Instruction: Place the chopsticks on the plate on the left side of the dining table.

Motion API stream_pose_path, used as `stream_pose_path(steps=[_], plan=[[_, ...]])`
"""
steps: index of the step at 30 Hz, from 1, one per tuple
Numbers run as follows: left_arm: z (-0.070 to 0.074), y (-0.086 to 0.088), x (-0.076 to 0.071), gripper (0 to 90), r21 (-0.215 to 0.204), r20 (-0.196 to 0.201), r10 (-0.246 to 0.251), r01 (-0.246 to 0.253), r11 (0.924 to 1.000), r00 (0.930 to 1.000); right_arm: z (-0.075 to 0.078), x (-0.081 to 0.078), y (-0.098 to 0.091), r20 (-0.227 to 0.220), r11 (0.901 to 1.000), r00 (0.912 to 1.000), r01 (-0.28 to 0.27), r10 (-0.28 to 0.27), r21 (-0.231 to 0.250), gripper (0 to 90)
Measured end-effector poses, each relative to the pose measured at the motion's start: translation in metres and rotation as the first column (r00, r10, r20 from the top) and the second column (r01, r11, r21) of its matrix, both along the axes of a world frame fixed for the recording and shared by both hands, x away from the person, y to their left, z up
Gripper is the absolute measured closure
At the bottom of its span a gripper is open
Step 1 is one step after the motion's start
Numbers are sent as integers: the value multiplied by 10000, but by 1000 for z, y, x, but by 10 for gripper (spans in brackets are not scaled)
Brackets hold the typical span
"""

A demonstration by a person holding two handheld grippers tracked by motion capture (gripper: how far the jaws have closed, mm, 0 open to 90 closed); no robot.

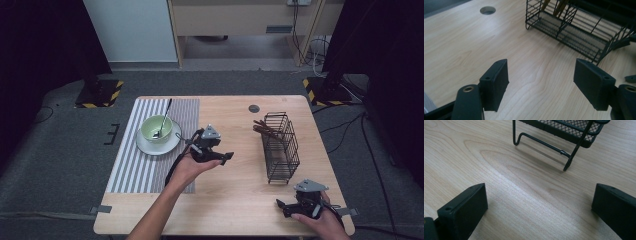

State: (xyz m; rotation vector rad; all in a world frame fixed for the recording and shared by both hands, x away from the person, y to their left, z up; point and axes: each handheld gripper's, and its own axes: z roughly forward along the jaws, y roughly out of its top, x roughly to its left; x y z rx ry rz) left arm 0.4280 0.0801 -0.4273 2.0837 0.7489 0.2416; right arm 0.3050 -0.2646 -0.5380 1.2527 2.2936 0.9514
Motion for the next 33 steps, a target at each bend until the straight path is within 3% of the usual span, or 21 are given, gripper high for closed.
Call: stream_pose_path(steps=[9,14,24,33], plan=[[21,0,19,412,-687,107,-424,430,9967,9990,0,0,0,10,10000,10000,-9,9,-5,4],[28,-6,27,453,-1041,-164,-583,563,9930,9982,0,0,0,5,10000,10000,-4,4,-4,4],[45,-22,38,521,-1110,-266,-774,740,9911,9966,0,0,0,6,10000,10000,-17,17,-3,4],[62,-32,46,522,-1269,65,-1004,1004,9868,9949,0,0,0,6,10000,10000,-7,7,6,4]])
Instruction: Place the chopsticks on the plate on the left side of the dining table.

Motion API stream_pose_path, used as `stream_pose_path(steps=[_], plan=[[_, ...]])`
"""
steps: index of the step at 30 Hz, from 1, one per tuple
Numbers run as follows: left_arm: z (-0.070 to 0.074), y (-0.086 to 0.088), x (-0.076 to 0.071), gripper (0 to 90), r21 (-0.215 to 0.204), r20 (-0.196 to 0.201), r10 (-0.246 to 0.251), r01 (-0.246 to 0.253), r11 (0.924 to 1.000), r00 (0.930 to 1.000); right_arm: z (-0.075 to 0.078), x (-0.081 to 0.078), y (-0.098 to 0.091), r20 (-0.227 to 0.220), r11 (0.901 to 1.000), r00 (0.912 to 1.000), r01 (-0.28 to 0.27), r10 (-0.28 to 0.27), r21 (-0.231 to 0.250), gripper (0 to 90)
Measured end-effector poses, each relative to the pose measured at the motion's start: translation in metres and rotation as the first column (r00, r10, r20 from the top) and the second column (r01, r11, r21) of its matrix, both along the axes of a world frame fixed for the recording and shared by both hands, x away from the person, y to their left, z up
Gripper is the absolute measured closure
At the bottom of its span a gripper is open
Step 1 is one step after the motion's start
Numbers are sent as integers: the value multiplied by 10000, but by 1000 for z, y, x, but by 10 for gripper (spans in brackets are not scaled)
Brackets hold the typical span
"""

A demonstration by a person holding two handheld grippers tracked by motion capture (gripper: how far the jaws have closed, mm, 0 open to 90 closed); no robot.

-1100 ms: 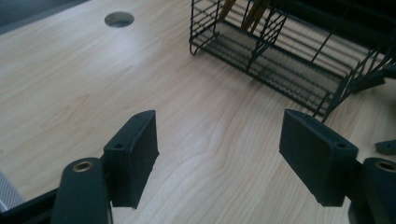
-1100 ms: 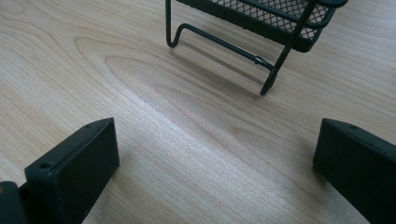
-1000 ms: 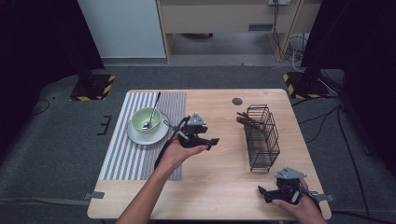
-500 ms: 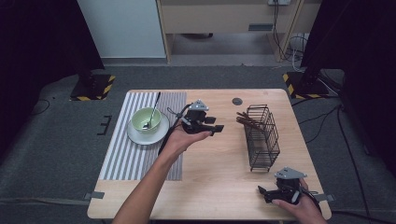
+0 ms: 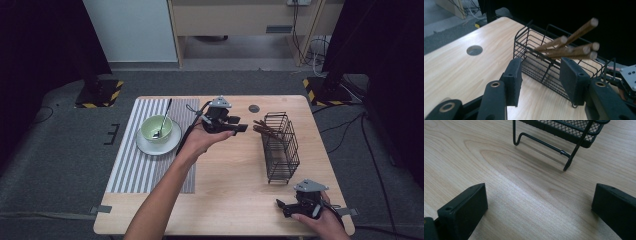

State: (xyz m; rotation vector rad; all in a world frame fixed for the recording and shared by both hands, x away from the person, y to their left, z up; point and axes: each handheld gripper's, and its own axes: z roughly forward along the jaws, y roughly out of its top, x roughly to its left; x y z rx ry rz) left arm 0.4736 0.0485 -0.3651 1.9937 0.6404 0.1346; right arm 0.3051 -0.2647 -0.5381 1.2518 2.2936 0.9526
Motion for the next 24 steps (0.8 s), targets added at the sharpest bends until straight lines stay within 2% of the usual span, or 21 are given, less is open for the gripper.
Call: stream_pose_path(steps=[18,24], plan=[[11,-10,5,508,163,480,-252,245,9996,9985,0,0,0,-5,10000,10000,-2,2,20,4],[12,-15,5,502,88,567,-342,337,9994,9978,0,0,0,-8,10000,10000,3,-3,24,4]])
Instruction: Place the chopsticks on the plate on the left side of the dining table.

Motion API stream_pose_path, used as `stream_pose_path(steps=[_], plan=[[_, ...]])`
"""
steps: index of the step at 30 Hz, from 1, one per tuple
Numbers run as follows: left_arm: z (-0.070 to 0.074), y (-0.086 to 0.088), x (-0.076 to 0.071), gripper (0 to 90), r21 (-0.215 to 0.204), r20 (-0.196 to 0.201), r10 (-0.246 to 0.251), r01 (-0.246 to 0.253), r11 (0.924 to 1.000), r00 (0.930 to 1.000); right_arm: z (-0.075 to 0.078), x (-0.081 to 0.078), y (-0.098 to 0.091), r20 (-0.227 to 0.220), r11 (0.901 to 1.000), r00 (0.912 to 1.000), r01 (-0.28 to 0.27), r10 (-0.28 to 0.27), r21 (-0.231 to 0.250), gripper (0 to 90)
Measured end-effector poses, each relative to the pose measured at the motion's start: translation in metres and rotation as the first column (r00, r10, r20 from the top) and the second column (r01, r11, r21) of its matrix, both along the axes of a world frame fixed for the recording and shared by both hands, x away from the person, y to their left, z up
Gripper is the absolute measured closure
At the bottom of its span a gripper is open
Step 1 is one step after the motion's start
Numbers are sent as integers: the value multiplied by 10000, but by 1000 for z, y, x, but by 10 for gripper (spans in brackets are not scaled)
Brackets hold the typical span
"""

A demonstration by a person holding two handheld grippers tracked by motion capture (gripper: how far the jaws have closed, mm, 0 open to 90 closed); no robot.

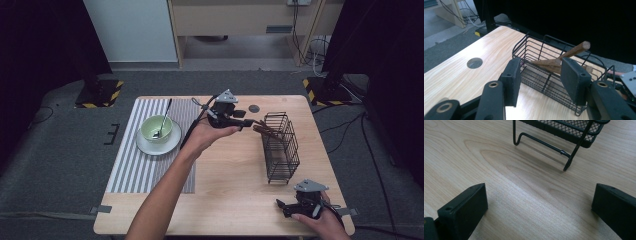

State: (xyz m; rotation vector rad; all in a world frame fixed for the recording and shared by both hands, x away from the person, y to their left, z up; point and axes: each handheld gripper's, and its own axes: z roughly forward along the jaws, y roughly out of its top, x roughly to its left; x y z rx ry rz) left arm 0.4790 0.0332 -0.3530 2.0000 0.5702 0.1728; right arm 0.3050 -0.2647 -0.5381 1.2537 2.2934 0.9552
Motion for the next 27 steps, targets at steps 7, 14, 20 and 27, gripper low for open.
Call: stream_pose_path(steps=[7,14,20,27], plan=[[-3,-1,3,503,76,50,139,-140,9999,9999,0,0,0,11,10000,10000,-23,23,-4,4],[-2,-2,2,495,1,106,33,-33,10000,9999,0,0,0,7,10000,10000,-19,19,-2,4],[-3,-5,3,493,-84,177,121,-119,9999,9998,0,0,0,6,10000,10000,-13,13,-3,4],[-5,-8,4,518,73,145,492,-494,9988,9987,0,0,0,12,10000,10000,-17,17,-3,4]])
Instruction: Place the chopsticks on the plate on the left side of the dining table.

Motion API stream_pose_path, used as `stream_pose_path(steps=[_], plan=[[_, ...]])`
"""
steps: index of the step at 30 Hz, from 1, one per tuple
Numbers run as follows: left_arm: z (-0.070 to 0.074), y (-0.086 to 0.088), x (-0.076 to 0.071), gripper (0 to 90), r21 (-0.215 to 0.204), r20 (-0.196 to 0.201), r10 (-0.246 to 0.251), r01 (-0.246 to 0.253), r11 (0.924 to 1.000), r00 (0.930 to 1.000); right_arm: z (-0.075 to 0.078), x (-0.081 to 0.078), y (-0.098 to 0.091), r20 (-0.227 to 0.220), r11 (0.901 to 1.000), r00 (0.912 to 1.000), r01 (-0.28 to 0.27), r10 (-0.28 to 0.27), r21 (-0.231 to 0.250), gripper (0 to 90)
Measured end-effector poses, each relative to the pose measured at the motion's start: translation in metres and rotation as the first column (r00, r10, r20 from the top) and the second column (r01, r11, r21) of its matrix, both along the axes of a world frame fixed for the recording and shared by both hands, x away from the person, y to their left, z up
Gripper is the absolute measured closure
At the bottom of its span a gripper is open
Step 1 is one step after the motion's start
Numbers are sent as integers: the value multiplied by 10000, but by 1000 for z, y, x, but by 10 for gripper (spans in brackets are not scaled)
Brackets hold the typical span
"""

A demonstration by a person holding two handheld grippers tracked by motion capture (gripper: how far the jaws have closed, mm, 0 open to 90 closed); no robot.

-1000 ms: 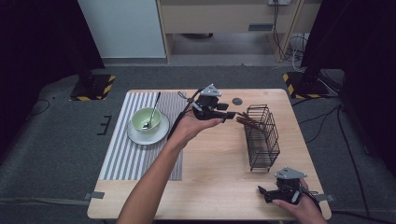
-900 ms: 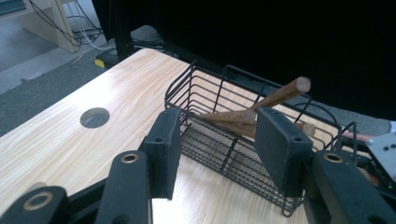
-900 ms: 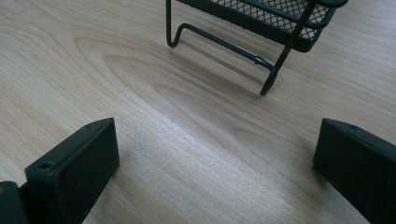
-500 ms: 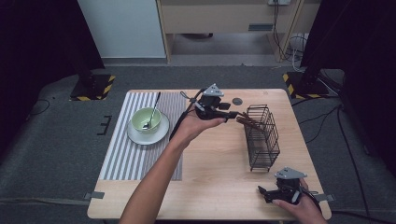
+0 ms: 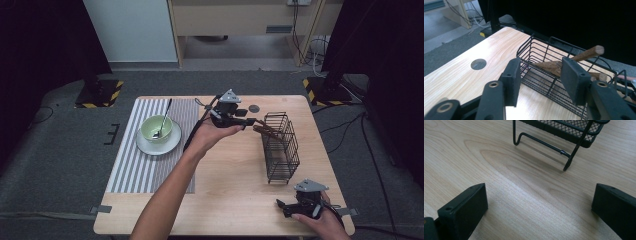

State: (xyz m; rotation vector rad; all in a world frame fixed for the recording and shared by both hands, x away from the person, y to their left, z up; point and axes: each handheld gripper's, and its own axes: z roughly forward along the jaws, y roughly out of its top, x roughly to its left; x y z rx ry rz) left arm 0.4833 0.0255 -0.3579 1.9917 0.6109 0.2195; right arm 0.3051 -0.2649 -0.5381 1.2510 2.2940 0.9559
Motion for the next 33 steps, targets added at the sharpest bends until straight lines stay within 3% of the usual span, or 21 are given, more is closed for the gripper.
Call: stream_pose_path(steps=[7,18,33], plan=[[4,-4,-1,613,107,-137,481,-479,9988,9987,0,0,0,6,10000,10000,6,-6,-6,4],[7,-25,-1,668,961,-530,535,-482,9942,9972,0,0,0,13,10000,10000,11,-11,-8,4],[1,-32,4,711,1094,-792,703,-614,9921,9944,0,0,-1,3,10000,10000,-14,14,-30,4]])
